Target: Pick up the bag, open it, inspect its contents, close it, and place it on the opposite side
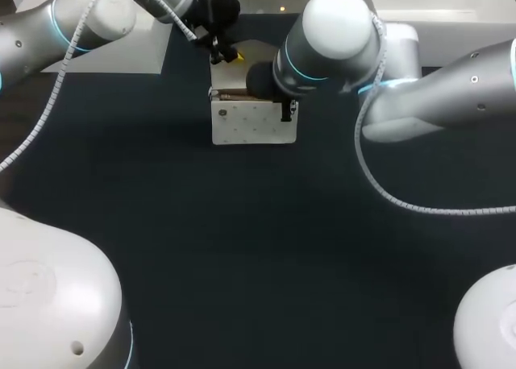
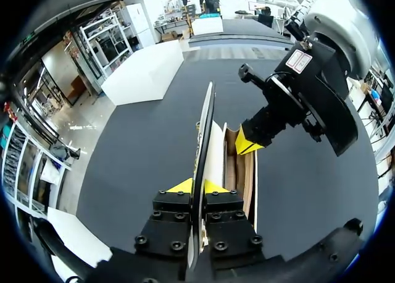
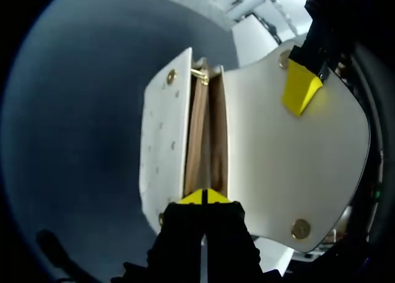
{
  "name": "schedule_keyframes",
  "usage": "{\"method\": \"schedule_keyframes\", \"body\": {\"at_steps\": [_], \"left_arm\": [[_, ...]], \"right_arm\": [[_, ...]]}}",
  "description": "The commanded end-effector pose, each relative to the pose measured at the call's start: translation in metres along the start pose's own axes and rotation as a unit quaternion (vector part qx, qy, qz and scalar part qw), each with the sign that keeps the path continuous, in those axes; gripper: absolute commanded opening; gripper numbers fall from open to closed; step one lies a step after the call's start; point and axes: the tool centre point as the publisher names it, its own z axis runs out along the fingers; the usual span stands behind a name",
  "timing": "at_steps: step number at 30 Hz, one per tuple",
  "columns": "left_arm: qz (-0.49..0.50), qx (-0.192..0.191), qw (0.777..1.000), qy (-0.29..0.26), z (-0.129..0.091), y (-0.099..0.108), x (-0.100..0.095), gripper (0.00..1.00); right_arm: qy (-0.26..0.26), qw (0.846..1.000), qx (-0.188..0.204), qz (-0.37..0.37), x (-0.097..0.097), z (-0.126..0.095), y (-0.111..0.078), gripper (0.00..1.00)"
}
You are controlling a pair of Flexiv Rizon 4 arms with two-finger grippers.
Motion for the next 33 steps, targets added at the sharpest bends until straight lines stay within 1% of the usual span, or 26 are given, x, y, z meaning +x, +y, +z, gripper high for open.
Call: {"method": "schedule_keyframes", "body": {"at_steps": [1,5,11,18,28,29,30,32,33], "left_arm": [[-0.004,0.001,1.0,0.0,-0.002,-0.001,-0.001,0.0],[-0.008,0.005,1.0,0.003,-0.002,-0.002,-0.001,0.0],[-0.009,0.014,1.0,0.011,-0.006,-0.003,0.005,0.0],[-0.015,0.024,0.999,0.019,-0.01,-0.003,0.008,0.0],[-0.02,0.033,0.998,0.049,-0.006,0.002,0.008,0.0],[-0.02,0.034,0.998,0.051,-0.006,0.003,0.008,0.0],[-0.02,0.035,0.998,0.052,-0.006,0.003,0.007,0.0],[-0.02,0.036,0.998,0.055,-0.006,0.003,0.007,0.0],[-0.019,0.037,0.998,0.057,-0.005,0.003,0.007,0.0]], "right_arm": [[0.003,1.0,-0.001,-0.002,0.004,0.002,0.002,0.0],[0.006,1.0,-0.002,-0.005,0.005,0.003,0.005,0.0],[0.008,1.0,0.004,-0.009,-0.001,0.008,0.005,0.0],[0.023,1.0,0.015,-0.014,-0.006,0.019,0.004,0.0],[0.057,0.998,0.018,-0.008,0.011,0.035,0.001,0.0],[0.059,0.998,0.018,-0.007,0.012,0.036,0.0,0.09],[0.061,0.998,0.018,-0.007,0.013,0.036,0.0,0.14],[0.065,0.998,0.019,-0.005,0.015,0.038,-0.001,0.62],[0.066,0.998,0.019,-0.004,0.016,0.038,-0.002,0.91]]}}
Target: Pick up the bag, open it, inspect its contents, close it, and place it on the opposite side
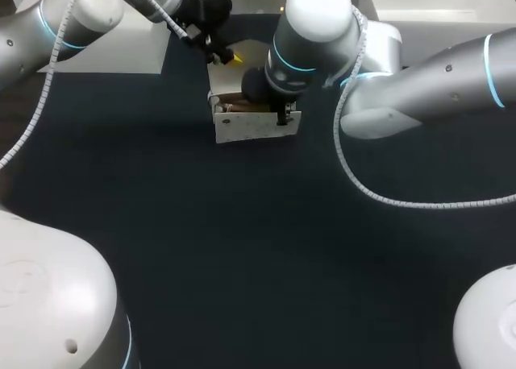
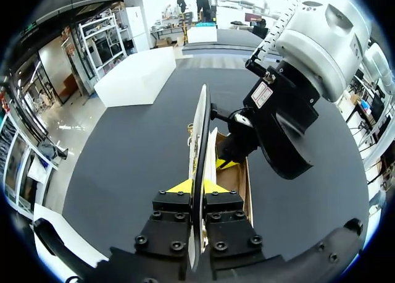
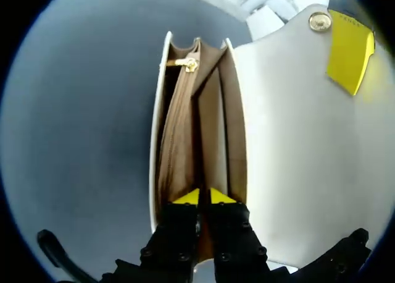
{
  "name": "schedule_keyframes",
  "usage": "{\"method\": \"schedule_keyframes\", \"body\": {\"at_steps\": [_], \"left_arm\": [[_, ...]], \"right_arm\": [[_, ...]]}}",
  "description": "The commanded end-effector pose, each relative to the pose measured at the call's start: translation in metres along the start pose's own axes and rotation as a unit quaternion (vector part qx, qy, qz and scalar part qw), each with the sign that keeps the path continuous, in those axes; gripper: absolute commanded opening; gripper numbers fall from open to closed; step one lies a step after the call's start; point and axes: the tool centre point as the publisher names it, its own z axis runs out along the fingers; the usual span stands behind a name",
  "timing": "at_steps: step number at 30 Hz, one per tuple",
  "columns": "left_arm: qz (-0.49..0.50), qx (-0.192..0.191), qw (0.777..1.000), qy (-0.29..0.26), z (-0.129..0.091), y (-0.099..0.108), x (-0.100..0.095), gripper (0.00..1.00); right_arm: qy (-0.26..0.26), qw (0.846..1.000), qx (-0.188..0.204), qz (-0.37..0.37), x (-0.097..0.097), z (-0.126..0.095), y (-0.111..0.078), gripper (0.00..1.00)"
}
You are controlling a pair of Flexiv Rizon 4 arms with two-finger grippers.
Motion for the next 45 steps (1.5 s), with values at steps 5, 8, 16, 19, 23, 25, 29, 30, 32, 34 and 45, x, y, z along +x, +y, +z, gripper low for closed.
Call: {"method": "schedule_keyframes", "body": {"at_steps": [5,8,16,19,23,25,29,30,32,34,45], "left_arm": [[0.008,0.008,1.0,0.018,0.0026,0.0012,-0.0053,0.0],[0.01,0.008,1.0,0.021,0.0034,0.0015,-0.0051,0.0],[0.013,0.009,1.0,0.025,0.0043,0.0018,-0.0051,0.0],[0.015,0.009,1.0,0.025,0.0045,0.0019,-0.0053,0.0],[0.016,0.009,1.0,0.025,0.0045,0.0018,-0.0054,0.0],[0.017,0.009,1.0,0.024,0.0044,0.0018,-0.0054,0.0],[0.017,0.009,1.0,0.024,0.0043,0.0019,-0.0052,0.0],[0.017,0.009,1.0,0.024,0.0043,0.0019,-0.0052,0.0],[0.017,0.009,1.0,0.024,0.0044,0.002,-0.0051,0.0],[0.018,0.009,1.0,0.023,0.0044,0.002,-0.0051,0.0],[0.021,0.01,0.999,0.022,0.0032,0.0016,-0.0034,0.0]], "right_arm": [[0.011,1.0,0.002,0.003,0.0043,0.0076,-0.0018,1.0],[0.014,1.0,0.003,0.003,0.0056,0.0094,-0.0015,1.0],[0.017,1.0,0.004,0.003,0.0064,0.0107,-0.0014,1.0],[0.018,1.0,0.004,0.003,0.0065,0.0109,-0.0014,1.0],[0.019,1.0,0.004,0.003,0.0063,0.0111,-0.0013,1.0],[0.019,1.0,0.004,0.003,0.0062,0.0112,-0.0012,1.0],[0.019,1.0,0.004,0.002,0.0058,0.0113,-0.0011,1.0],[0.019,1.0,0.004,0.002,0.0057,0.0112,-0.0011,1.0],[0.019,1.0,0.004,0.002,0.0054,0.0111,-0.0011,1.0],[0.019,1.0,0.004,0.002,0.0051,0.0108,-0.0011,1.0],[0.016,1.0,0.004,0.002,0.0035,0.0082,-0.0012,1.0]]}}
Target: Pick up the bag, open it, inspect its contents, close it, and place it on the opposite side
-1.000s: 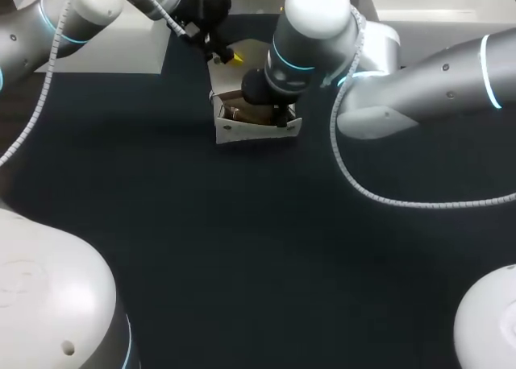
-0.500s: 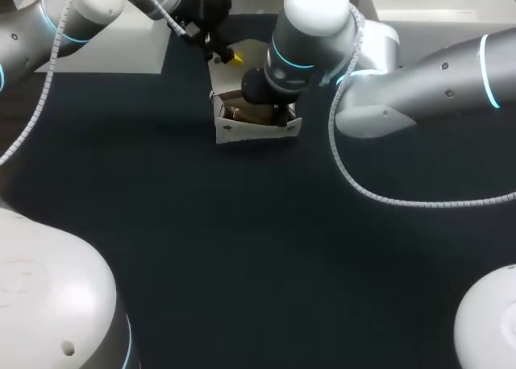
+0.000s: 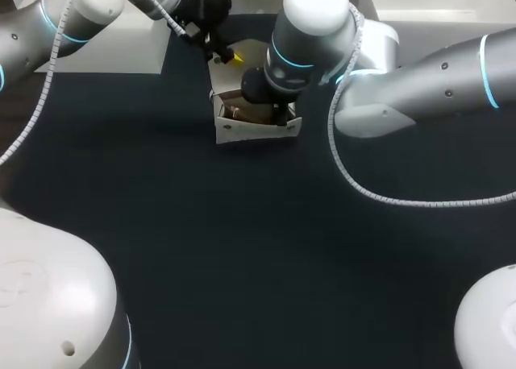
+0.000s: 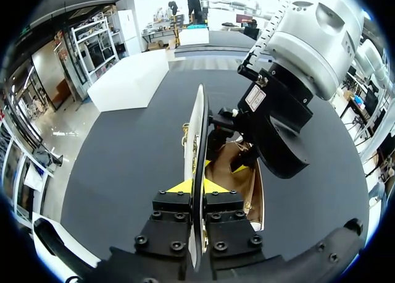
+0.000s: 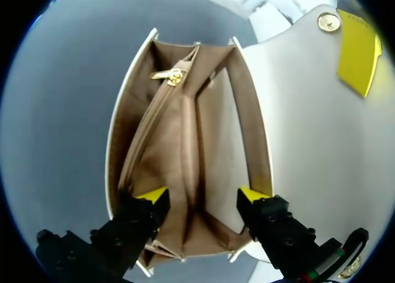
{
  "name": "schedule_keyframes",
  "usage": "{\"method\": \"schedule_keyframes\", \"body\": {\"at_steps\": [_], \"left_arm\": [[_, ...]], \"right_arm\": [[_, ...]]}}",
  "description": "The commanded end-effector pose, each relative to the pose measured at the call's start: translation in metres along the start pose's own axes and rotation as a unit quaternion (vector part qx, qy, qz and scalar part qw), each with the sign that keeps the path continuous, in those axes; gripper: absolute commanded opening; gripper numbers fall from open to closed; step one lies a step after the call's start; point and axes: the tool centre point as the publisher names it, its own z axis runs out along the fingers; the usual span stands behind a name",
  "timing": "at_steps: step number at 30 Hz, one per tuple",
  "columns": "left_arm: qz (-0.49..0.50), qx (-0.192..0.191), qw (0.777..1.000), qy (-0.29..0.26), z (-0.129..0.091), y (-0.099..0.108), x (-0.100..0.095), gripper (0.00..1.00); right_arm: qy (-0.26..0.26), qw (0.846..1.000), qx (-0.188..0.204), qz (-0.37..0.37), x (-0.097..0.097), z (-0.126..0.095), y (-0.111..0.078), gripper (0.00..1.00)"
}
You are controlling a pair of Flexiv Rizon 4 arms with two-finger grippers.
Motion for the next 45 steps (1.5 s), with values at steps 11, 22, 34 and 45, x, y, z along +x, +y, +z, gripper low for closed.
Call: {"method": "schedule_keyframes", "body": {"at_steps": [11,22,34,45], "left_arm": [[0.01,0.0,1.0,-0.008,-0.002,0.0,0.003,0.0],[0.009,-0.007,1.0,-0.021,-0.001,0.006,0.002,0.0],[0.0,-0.016,0.999,-0.035,0.017,0.021,-0.011,0.0],[0.055,0.017,0.994,-0.095,0.04,0.046,-0.035,0.0]], "right_arm": [[-0.024,1.0,0.005,0.003,-0.006,-0.009,-0.001,0.3],[-0.086,0.996,0.014,0.003,-0.021,-0.041,0.004,0.09],[-0.132,0.991,0.017,0.001,-0.023,-0.067,0.011,0.1],[-0.146,0.989,0.03,-0.009,0.007,-0.073,0.018,0.0]]}}
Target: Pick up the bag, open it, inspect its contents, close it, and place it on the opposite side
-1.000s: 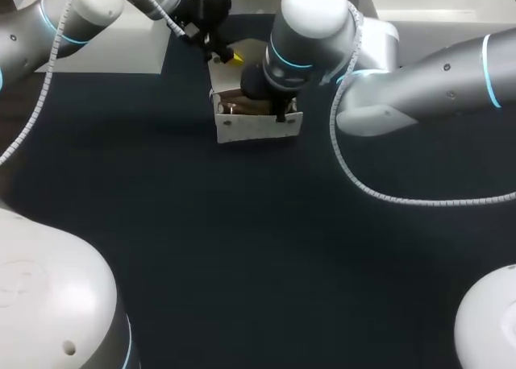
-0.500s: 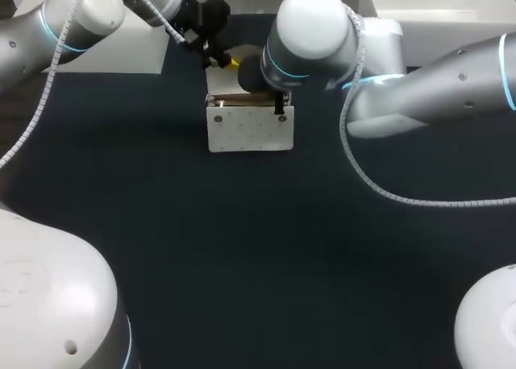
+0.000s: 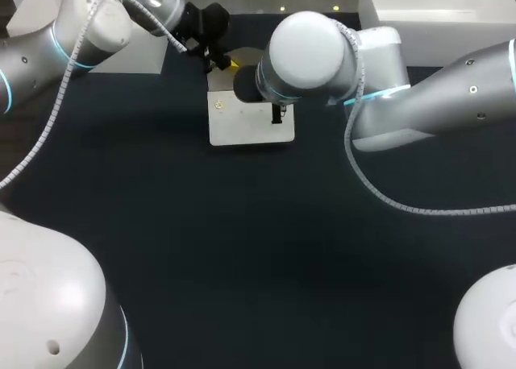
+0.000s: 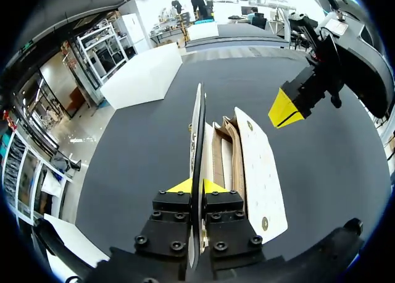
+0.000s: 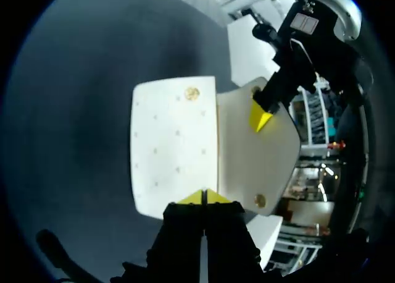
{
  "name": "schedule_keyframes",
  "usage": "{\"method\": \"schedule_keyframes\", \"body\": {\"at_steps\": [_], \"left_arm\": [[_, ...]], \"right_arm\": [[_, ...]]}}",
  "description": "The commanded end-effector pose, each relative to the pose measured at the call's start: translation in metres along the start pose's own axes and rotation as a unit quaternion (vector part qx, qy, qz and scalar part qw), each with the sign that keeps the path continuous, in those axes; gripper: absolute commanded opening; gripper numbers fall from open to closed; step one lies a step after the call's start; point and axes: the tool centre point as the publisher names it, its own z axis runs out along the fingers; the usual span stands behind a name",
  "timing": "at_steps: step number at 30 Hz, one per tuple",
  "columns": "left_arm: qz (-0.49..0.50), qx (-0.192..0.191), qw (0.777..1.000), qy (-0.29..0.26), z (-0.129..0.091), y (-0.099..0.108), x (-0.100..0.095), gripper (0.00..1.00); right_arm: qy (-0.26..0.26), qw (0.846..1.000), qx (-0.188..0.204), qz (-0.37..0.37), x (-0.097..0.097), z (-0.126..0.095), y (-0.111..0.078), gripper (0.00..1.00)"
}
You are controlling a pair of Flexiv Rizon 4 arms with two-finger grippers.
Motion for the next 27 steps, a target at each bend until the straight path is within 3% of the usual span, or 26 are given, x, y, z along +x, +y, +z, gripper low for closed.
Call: {"method": "schedule_keyframes", "body": {"at_steps": [1,9,15,27], "left_arm": [[0.018,0.029,0.999,-0.032,0.017,0.012,0.001,0.0],[0.073,0.038,0.993,-0.086,0.034,0.023,-0.01,0.0],[0.088,0.039,0.991,-0.092,0.041,0.028,-0.013,0.0],[0.088,0.039,0.991,-0.092,0.041,0.028,-0.013,0.0]], "right_arm": [[-0.009,1.0,0.005,0.0,0.017,-0.004,0.002,0.0],[-0.009,1.0,-0.013,0.011,0.046,-0.001,0.006,0.0],[-0.004,0.999,-0.021,0.034,0.062,0.004,0.007,0.0],[-0.004,0.999,-0.021,0.034,0.062,0.004,0.007,0.0]]}}
